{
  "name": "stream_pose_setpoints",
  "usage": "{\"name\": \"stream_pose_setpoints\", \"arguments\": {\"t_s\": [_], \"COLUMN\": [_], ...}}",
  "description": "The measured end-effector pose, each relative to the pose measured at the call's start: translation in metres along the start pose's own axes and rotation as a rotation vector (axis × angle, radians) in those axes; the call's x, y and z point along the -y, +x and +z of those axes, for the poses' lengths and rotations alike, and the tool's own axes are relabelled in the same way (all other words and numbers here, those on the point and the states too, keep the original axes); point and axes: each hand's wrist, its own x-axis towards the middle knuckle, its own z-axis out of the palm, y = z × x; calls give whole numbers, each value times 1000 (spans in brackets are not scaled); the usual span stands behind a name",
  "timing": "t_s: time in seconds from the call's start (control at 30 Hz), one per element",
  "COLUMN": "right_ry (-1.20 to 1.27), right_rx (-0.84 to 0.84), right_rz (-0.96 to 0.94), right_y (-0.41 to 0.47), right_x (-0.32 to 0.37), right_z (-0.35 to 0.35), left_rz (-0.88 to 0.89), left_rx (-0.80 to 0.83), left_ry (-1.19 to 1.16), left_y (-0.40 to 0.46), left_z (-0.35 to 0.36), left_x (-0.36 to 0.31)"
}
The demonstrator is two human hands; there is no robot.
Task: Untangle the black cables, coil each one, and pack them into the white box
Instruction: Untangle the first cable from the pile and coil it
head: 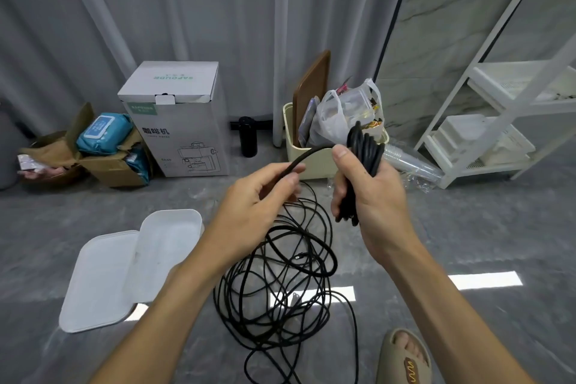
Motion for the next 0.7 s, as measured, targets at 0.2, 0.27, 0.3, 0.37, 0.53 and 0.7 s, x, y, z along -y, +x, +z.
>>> {"name": "stream_pose_setpoints", "arguments": {"t_s": [0.2,0.27,0.3,0.37,0.53,0.7], "right_ry": [-176,-256,-288,-331,-325,-279], "right_rx": [232,316,361,451,549,586], "right_rz": [108,127,132,149,190,225], "right_y": [-2,-2,-3,-4,-7,-8], "right_x": [5,7,8,12,17,2], "right_z": [-6,-8,-8,-9,-12,-10], "left_rz": [35,49,55,59,122,185], "left_rx": [-86,-120,-128,-129,-109,-5], "left_ry": [-104,-61,-29,24,292,329], "left_y": [0,2,2,3,4,4], "left_z": [-6,-12,-14,-17,-32,-45], "left_x": [-14,-10,-9,-6,-2,-10]}}
